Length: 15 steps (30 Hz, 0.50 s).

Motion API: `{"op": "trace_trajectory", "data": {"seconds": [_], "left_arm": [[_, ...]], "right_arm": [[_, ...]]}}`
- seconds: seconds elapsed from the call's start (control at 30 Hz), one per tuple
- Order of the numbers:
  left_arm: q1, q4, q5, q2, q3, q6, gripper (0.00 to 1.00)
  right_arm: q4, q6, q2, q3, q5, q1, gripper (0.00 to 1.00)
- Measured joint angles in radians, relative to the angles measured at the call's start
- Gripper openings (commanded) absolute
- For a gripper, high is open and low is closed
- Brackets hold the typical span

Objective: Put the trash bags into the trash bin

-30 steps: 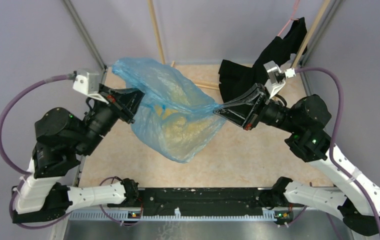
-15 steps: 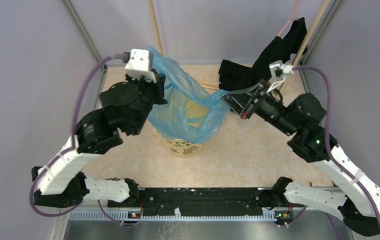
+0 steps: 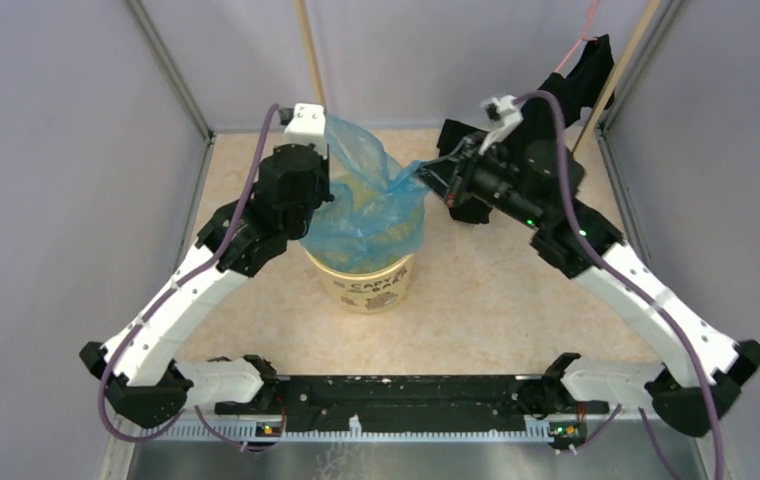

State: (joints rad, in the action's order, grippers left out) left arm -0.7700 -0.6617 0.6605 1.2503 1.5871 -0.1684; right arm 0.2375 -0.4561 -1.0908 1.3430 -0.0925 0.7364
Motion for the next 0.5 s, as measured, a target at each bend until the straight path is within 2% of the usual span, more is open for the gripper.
{"op": "trace_trajectory", "data": {"seconds": [0.13, 0.23, 0.37, 0.5], "left_arm": [[0.016, -0.005, 0.019, -0.125, -0.114, -0.001, 0.0], [0.024, -0.019, 0.045, -0.222, -0.174, -0.014, 0.0], [0.029, -0.042, 0.052, -0.273, -0.196, -0.029, 0.0], [0.03, -0.035, -0.001, -0.243, -0.186, -0.043, 0.0]], "right_arm": [[-0.114, -0.047, -0.17, 0.005, -0.186, 0.006, 0.0], [-0.158, -0.072, -0.271, -0.022, -0.261, 0.027, 0.0], [-0.163, -0.09, -0.344, -0.042, -0.308, 0.057, 0.0], [-0.111, -0.066, -0.349, -0.039, -0.269, 0.06, 0.0]]}}
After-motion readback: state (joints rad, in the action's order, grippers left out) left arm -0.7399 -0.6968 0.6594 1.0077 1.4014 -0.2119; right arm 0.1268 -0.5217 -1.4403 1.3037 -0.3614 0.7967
